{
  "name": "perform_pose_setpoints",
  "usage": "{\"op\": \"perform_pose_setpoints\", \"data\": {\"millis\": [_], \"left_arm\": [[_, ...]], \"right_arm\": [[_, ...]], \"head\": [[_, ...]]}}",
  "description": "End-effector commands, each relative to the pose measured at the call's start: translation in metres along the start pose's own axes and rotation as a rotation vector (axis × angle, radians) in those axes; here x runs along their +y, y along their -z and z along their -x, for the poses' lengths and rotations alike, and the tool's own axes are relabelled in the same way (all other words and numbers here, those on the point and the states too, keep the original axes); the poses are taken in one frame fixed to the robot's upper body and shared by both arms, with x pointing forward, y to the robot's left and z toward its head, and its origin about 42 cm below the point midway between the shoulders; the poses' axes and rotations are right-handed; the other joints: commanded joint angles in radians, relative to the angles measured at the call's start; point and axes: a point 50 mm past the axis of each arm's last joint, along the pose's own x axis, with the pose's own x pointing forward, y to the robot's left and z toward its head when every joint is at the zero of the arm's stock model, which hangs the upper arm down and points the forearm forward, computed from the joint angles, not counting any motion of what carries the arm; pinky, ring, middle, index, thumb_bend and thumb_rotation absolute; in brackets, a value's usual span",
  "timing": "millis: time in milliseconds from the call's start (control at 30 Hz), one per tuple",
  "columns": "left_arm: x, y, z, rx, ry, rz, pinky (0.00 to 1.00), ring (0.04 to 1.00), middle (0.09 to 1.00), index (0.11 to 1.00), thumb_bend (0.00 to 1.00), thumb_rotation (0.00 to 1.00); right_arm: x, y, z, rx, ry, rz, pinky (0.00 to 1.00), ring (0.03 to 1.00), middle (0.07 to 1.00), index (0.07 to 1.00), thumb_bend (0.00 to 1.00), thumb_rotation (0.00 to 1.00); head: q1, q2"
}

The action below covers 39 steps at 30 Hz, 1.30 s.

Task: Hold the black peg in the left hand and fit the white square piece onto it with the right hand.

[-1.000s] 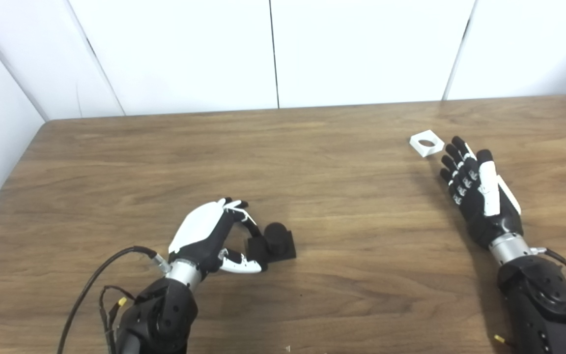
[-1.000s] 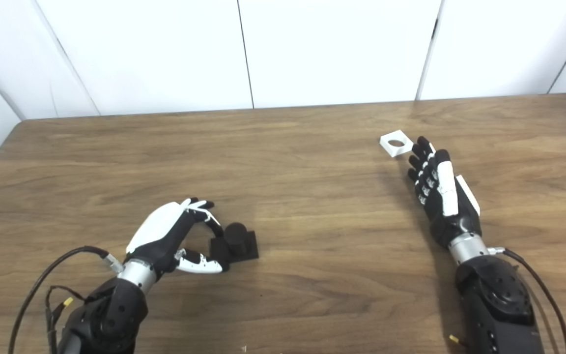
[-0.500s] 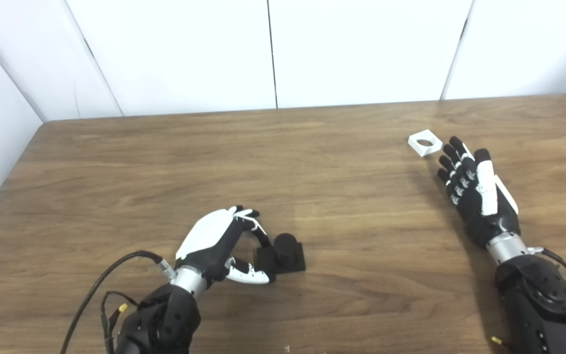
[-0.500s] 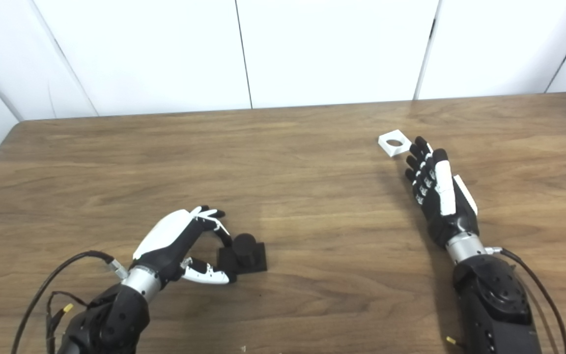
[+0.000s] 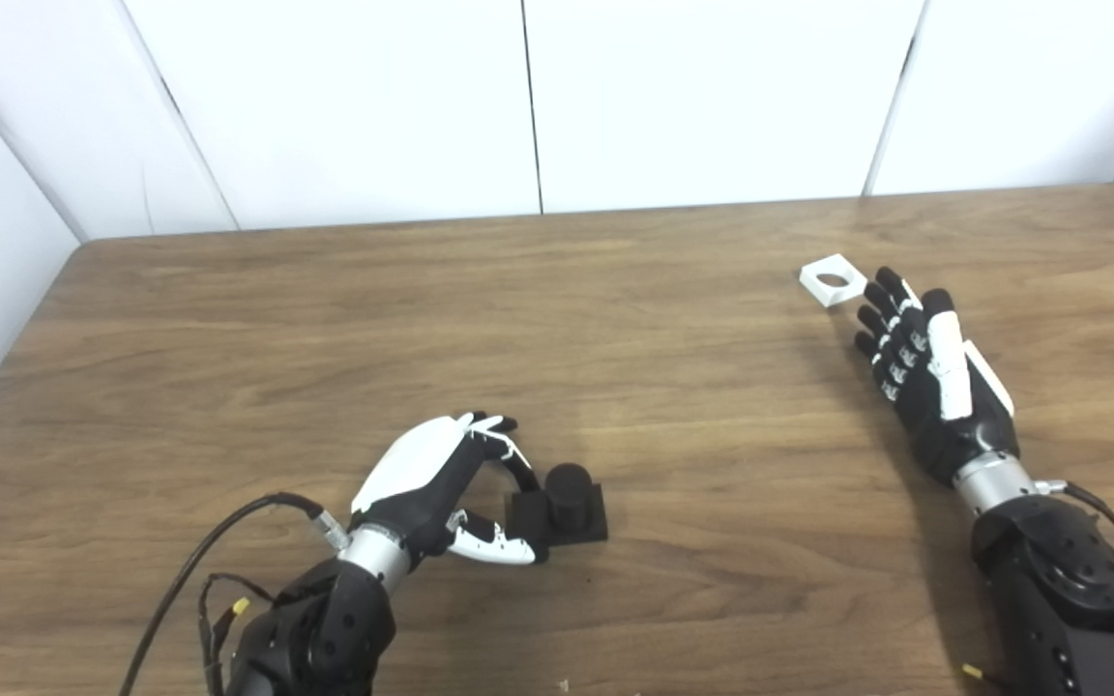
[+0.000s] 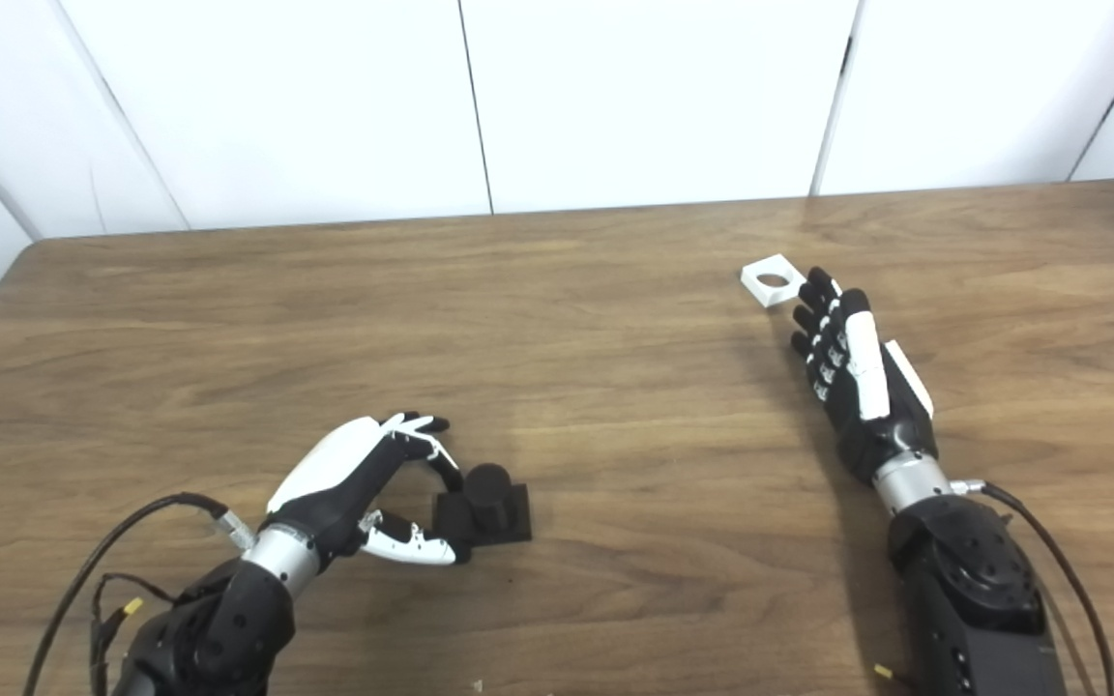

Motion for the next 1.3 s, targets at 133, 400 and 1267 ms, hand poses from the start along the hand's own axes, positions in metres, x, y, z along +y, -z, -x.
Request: {"op": "perform_pose_setpoints", "data": {"millis": [133,400,1267], "left_arm": [[0.002,-0.003,-0.005,0.003,0.027,0.001,1.00,1.000,0.945,0.491,0.50,0.07],[0.003,0.000,-0.007,0.028,0.051,0.014,1.00,1.000,0.944,0.491,0.50,0.08],[0.002,0.008,-0.006,0.038,0.072,0.002,1.00,1.000,0.946,0.491,0.50,0.08]], "right_arm": [[-0.002,-0.040,-0.017,-0.119,-0.020,0.075,1.00,1.000,1.000,1.000,0.66,0.94],[-0.008,-0.068,-0.029,-0.147,-0.030,0.243,1.00,1.000,1.000,1.000,0.70,0.90],[-0.030,-0.183,-0.092,-0.198,-0.114,1.281,1.00,1.000,0.969,0.813,0.78,0.27]], "head": [[-0.007,-0.010],[-0.018,-0.014],[-0.106,-0.046]]}}
